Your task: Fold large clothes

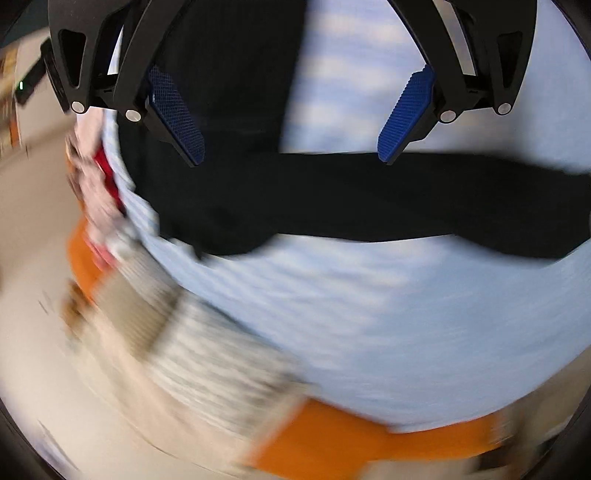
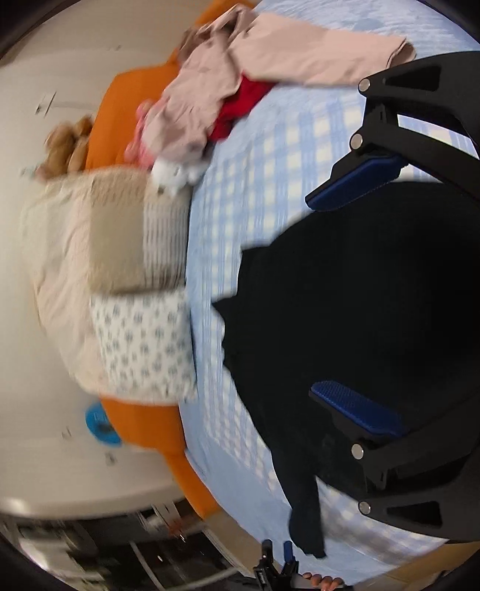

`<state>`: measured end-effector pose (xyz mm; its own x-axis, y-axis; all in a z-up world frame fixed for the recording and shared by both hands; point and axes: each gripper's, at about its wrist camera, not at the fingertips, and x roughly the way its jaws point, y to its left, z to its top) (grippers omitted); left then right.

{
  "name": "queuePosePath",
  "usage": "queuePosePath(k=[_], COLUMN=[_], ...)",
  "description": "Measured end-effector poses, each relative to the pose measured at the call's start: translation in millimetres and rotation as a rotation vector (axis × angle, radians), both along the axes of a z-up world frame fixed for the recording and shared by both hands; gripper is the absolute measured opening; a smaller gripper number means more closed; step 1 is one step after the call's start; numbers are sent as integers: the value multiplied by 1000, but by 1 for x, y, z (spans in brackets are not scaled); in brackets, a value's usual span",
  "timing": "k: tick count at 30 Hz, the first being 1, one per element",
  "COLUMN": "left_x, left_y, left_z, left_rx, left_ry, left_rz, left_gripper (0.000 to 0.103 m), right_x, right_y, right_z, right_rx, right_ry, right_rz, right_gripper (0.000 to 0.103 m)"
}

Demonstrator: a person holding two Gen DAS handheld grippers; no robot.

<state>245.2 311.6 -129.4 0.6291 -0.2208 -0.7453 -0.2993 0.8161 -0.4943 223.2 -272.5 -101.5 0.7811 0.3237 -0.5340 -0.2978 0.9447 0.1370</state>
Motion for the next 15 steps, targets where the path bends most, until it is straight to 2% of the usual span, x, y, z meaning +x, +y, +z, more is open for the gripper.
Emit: queuePosePath(k=[1, 3, 6, 10, 13, 15], left_x=[-25, -51, -80, -88, -83, -81], left_y=[40, 89, 145, 185, 205, 211], left_z=[-13, -34, -70, -102, -124, -124], left_rx=[-22, -28, -53, -86, -96, -73], left_ry=[30, 74, 127, 144, 167, 135], left_rz=[81, 186, 303, 386, 394, 397], left_gripper=[96, 96, 96, 96, 96, 95], right_x=[0, 5, 15, 26, 24, 21], right_y=[15, 48, 92, 141, 167, 178], right_z=[1, 0, -8, -19, -23, -25], right_rx=[-6, -18, -7, 35, 5, -22], right_ry=[5, 22, 62, 131, 140, 132], right_rz=[19, 52, 96, 134, 169, 188], right_gripper=[93, 93, 93, 93, 93, 93])
